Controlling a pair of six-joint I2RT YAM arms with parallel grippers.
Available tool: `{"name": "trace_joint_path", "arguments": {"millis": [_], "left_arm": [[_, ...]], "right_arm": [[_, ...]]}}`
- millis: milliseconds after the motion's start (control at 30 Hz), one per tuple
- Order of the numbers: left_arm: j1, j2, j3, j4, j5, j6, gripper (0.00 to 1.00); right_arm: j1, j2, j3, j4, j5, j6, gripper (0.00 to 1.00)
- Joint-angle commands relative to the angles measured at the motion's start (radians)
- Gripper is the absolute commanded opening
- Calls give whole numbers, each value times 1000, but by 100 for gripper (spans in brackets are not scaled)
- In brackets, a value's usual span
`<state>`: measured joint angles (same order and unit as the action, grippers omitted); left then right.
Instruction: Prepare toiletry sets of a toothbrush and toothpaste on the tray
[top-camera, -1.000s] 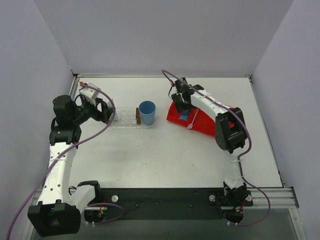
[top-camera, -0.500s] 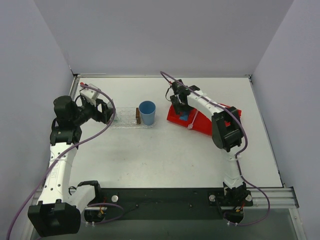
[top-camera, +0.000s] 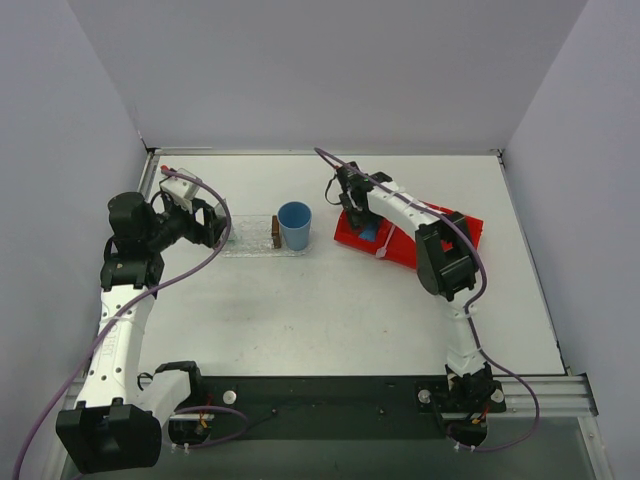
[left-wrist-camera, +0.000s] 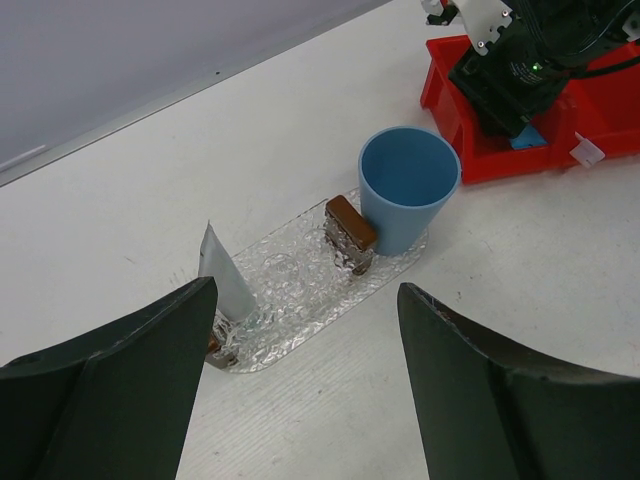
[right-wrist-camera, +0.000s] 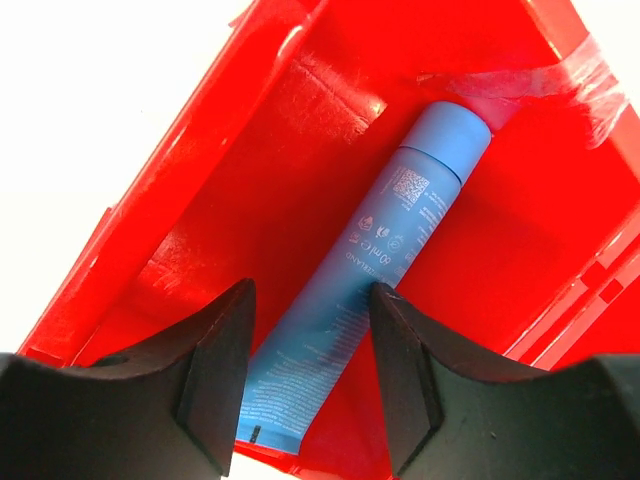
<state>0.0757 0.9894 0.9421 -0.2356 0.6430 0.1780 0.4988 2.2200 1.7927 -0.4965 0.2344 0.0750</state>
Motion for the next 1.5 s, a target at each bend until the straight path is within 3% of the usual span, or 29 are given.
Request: {"name": "trace_joint_path", "arguments": {"millis": [0,233,400,800,1467], "left_arm": [[3,-15,4,32,-5,12,83],[3,-15,-3,38,-8,18,83],[3,-12,-6,39,-9,23,83],[1,-9,-3,41,-2,29,83],[1,-5,11,39,6,32,83]], "right_arm": [[3,58,14,-68,13,5,42],[3,70,27,-80,-6,5,20],[4,46,45,-91,-23,8,11],[3,-14,112,-146,-44,12,0],[-19,-170,125,-214,-115,-15,0]]}}
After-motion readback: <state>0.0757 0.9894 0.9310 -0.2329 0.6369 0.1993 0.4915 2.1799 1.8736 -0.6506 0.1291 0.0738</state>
